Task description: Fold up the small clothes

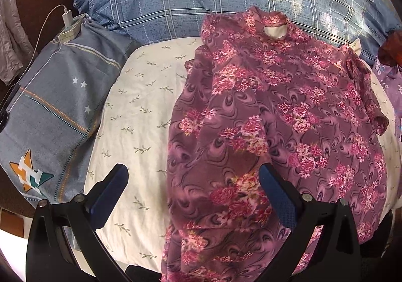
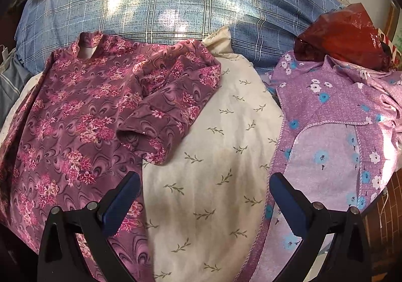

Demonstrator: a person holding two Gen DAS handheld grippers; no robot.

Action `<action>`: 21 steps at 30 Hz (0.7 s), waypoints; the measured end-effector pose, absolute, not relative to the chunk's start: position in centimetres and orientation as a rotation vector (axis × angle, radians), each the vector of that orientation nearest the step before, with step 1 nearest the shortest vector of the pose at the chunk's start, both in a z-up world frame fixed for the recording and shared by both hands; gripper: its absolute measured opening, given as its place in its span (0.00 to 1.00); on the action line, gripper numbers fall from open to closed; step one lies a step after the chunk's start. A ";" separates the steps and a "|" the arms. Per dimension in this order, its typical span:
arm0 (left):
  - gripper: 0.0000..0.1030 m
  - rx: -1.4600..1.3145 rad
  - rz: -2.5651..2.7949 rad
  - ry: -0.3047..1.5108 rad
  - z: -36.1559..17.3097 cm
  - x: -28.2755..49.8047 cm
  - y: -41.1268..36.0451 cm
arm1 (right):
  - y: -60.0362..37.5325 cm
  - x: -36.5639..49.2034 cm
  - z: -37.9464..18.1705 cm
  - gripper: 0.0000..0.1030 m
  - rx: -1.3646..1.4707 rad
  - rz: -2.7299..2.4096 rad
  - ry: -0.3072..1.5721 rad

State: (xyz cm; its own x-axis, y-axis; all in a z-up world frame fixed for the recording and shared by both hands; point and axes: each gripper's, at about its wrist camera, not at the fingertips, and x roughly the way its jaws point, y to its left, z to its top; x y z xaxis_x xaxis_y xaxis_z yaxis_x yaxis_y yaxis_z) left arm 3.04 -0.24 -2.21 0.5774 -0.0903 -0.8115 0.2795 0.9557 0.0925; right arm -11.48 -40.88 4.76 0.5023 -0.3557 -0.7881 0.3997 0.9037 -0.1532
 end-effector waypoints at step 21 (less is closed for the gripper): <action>1.00 0.253 -0.241 0.940 -1.9 2.9 -2.2 | -41.2 -11.4 4.6 1.00 0.060 -0.446 0.928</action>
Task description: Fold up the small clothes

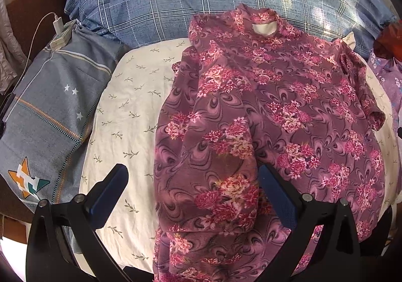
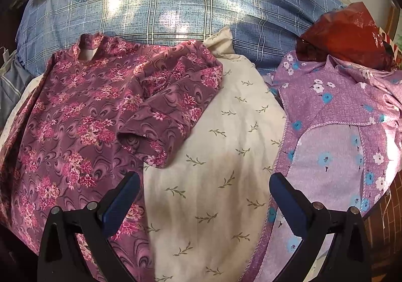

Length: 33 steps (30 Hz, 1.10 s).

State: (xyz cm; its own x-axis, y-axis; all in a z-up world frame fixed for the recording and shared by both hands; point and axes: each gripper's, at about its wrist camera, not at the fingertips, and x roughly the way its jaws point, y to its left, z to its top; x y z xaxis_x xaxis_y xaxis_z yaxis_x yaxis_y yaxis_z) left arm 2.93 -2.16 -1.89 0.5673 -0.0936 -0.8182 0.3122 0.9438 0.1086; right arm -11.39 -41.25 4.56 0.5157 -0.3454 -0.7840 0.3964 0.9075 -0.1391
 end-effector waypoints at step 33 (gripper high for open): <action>1.00 0.346 -0.258 0.890 -1.4 -1.8 -0.7 | -40.3 -14.7 5.2 1.00 0.056 -0.410 0.927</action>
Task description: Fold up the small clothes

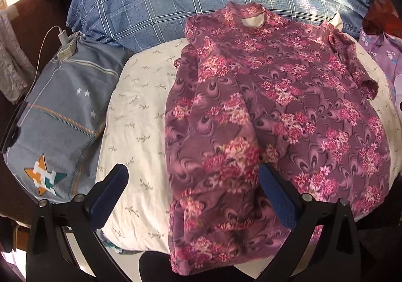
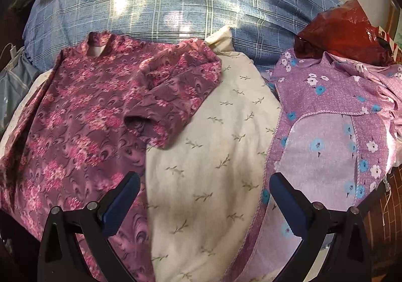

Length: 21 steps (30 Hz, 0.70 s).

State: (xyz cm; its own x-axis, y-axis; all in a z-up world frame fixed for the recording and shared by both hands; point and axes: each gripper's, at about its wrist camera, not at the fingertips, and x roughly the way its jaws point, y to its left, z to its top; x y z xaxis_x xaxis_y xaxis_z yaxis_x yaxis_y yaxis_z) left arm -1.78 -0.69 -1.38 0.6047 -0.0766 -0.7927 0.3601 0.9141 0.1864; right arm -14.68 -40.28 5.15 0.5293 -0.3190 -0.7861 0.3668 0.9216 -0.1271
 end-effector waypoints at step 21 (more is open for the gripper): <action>1.00 0.258 -0.348 0.875 -1.7 -8.1 -0.1 | -34.1 -19.5 6.3 1.00 -0.002 -0.328 0.880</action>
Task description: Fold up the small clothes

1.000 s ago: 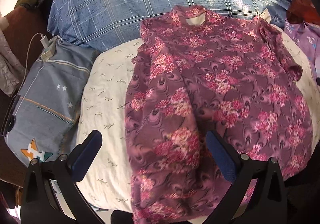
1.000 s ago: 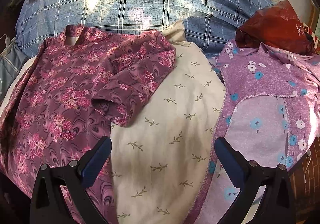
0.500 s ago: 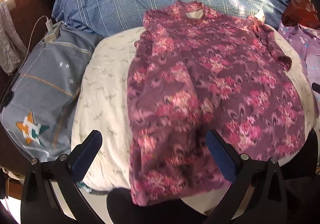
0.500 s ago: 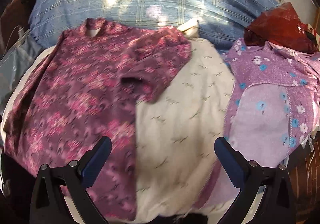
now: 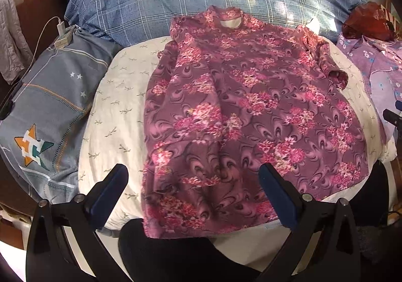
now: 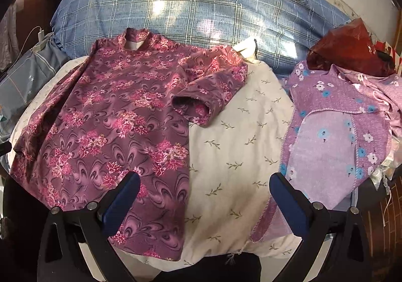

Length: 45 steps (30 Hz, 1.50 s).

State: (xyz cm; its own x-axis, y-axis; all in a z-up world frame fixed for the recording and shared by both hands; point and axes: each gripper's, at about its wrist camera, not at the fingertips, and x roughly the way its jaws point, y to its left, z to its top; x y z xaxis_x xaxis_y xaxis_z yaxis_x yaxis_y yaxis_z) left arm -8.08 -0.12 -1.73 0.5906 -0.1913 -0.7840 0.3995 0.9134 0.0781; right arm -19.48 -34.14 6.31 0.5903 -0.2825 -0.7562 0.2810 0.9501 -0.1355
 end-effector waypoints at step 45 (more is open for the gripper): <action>1.00 0.055 -0.030 1.055 1.2 12.9 -0.8 | -72.2 -11.6 8.7 0.40 0.568 -0.775 0.684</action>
